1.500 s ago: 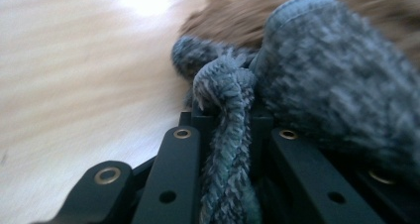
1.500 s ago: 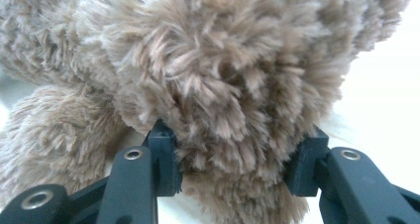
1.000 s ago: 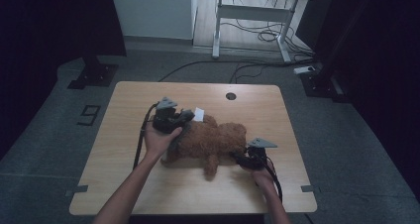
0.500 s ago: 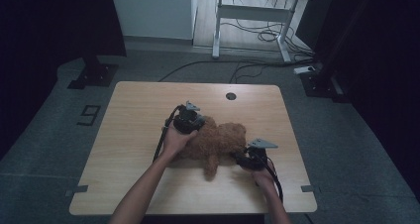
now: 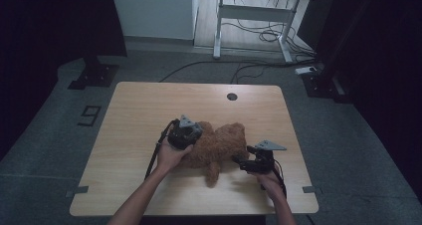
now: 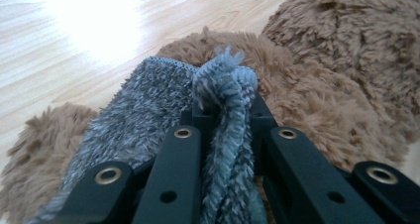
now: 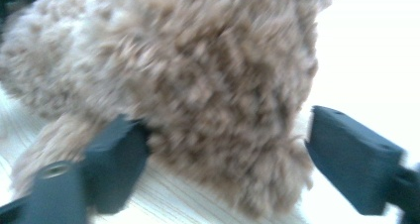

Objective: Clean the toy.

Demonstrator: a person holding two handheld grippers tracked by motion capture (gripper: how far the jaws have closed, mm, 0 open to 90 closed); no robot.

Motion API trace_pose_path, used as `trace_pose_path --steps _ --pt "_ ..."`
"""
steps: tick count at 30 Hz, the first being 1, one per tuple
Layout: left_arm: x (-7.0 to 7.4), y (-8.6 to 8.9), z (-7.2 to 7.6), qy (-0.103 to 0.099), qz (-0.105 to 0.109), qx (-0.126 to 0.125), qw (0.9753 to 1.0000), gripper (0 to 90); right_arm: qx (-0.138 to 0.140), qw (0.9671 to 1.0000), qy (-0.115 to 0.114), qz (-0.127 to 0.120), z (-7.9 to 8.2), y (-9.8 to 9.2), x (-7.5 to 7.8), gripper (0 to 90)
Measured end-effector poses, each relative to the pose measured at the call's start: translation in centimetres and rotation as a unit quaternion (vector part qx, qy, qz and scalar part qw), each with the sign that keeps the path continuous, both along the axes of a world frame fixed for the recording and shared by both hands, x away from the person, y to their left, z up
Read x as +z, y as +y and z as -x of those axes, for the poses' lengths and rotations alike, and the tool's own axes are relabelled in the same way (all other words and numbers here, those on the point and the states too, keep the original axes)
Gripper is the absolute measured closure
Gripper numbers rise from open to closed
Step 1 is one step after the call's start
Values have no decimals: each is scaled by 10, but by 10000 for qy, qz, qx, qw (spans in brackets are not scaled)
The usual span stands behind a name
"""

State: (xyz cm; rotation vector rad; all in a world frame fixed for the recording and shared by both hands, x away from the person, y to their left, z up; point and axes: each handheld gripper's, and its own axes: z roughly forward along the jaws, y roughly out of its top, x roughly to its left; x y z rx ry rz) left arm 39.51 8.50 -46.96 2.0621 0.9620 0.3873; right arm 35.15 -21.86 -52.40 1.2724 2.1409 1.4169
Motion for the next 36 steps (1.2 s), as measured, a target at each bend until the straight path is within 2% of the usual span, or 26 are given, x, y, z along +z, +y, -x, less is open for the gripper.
trace_pose_path --steps 2,4,7,10,12,13,17,20,21,23,24,26,29,30,32,34,36 --pt "-1 2 6 -122 -23 40 9999 805 13 9999 -17 133 -1 3 6 101" --pt "-2 6 9 -206 -24 90 9997 804 66 9999 -74 131 -2 7 12 76" --pt "-4 12 8 -139 145 173 9996 804 127 9998 -64 133 -6 11 19 49" --pt "-5 13 7 -105 217 193 9995 803 261 9995 -48 142 -9 13 25 40" --pt "-6 11 7 -85 260 153 9995 803 281 9995 -71 -157 -9 8 29 36" --pt "-6 8 8 -133 192 140 9996 802 250 9994 -69 -244 -9 6 30 36" --pt "-5 0 12 -217 56 91 9997 803 53 9997 65 -220 -17 10 32 18" --pt "-5 -1 17 -272 30 52 9996 803 -4 9993 172 -345 -29 17 35 8" --pt "-5 0 20 -279 49 27 9996 803 -9 9993 190 -317 -33 20 37 5" --pt "-6 1 23 -293 90 8 9995 804 0 9997 251 -69 -39 27 36 0" --pt "-6 2 25 -293 104 -7 9995 804 1 9994 352 36 -42 31 32 0" --pt "-6 4 29 -310 150 -52 9994 804 36 9982 602 26 -45 32 25 0" --pt "-7 7 38 -317 271 -141 9990 804 170 9939 1073 -211 -47 30 12 0" --pt "-7 7 40 -311 320 -152 9989 803 219 9923 1190 -276 -46 28 7 4" --pt "-8 8 45 -347 341 -200 9986 803 348 9905 1271 -383 -43 27 3 57" --pt "-8 9 48 -386 363 -201 9984 803 472 9909 1200 -392 -39 26 3 145" --pt "-8 9 49 -418 384 -187 9982 802 636 9913 1100 -352 -36 27 5 271"
